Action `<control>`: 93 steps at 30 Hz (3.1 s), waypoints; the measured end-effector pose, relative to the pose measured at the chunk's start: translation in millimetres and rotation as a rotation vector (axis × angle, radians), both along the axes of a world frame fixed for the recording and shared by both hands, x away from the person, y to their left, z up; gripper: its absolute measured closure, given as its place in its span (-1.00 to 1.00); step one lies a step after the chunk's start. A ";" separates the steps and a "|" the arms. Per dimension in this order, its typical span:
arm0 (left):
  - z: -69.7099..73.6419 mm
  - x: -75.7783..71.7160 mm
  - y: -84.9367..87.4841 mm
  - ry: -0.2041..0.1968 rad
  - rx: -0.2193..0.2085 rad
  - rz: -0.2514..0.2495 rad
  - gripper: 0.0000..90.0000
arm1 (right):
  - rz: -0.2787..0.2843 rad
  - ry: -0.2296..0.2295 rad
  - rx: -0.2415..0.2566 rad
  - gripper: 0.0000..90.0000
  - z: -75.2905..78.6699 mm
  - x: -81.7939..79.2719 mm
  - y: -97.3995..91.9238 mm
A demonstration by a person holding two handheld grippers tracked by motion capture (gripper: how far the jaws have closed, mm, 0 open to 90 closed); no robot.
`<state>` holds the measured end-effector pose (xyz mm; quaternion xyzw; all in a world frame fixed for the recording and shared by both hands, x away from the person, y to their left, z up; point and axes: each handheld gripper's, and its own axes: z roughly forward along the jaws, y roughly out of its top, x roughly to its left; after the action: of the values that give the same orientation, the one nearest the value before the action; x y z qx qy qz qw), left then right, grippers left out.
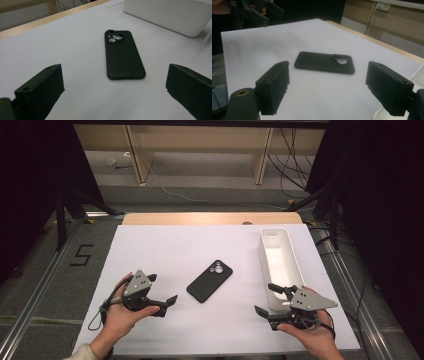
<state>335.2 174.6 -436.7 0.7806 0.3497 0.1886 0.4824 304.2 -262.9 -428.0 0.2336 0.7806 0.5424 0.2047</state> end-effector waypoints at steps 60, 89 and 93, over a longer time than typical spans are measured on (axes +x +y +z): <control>-40.1 88.1 -68.7 0.181 0.247 0.064 1.00 | -0.006 0.000 0.012 -0.52 0.4 -1.3 2.7; -48.5 88.2 -75.4 0.212 0.271 0.031 1.00 | -0.005 0.002 0.007 -0.52 0.1 -1.3 2.1; -49.5 87.8 -76.1 0.217 0.276 0.026 1.00 | -0.006 0.002 0.006 -0.52 -0.1 -1.1 2.0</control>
<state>423.0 98.6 -486.2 0.8506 0.3808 0.1556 0.3275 303.1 -260.8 -428.1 0.2371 0.7785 0.5439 0.2045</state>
